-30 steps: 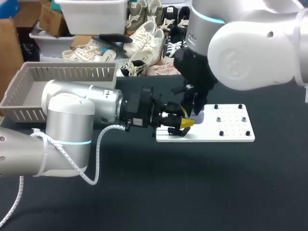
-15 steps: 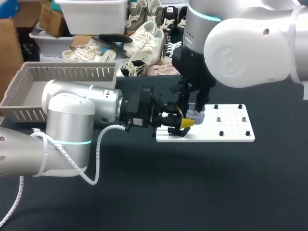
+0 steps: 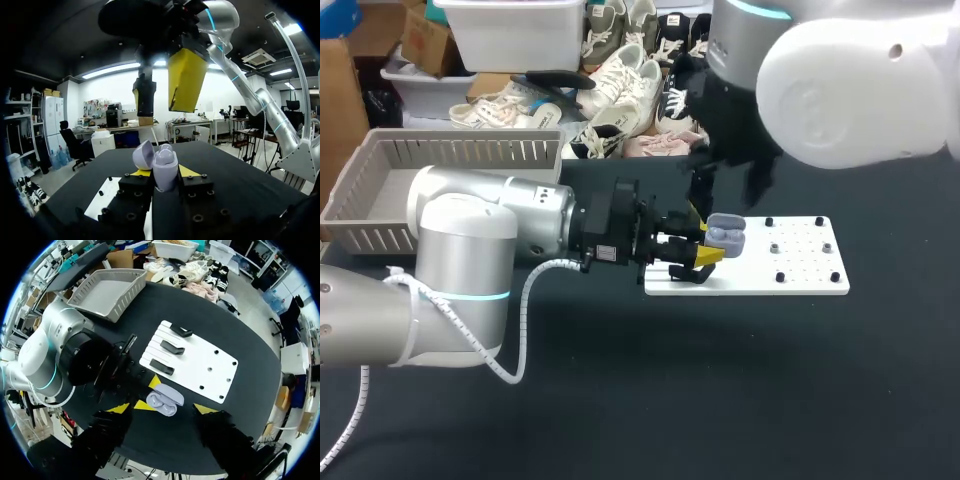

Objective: Pick up each earbud case from the left stands, insert the matching earbuds, close the lid, and place the case in the box.

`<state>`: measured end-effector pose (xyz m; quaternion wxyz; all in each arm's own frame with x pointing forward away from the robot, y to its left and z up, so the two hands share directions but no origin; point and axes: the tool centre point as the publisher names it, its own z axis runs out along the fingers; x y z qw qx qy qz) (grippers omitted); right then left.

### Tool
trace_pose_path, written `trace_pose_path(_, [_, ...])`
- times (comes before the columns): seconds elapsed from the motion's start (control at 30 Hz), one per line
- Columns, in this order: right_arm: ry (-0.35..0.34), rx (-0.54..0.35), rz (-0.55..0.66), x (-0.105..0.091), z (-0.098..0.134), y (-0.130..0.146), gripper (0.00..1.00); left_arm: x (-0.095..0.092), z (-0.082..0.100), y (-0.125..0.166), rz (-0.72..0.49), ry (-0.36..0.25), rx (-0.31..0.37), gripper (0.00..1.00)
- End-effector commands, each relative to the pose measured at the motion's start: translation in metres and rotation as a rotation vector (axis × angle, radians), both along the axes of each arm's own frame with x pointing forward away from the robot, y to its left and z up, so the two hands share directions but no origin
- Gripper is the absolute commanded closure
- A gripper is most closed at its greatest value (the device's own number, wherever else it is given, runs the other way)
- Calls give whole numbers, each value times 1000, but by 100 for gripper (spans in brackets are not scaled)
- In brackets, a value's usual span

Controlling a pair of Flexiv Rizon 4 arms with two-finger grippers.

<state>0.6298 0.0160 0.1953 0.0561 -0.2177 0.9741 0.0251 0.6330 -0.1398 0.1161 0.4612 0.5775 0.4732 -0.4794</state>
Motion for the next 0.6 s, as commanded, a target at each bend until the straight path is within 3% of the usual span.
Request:
trace_pose_path(0.03, [-18,-2,-35,6,8,-16,0,1,0,0,-2,0,0,100])
trace_pose_path(0.3, [44,-43,-130,38,-1,-30,0,1,0,0,-2,0,0,100])
trace_pose_path(0.6, [79,-30,-184,64,-18,-40,0,1,0,0,-2,0,0,100])
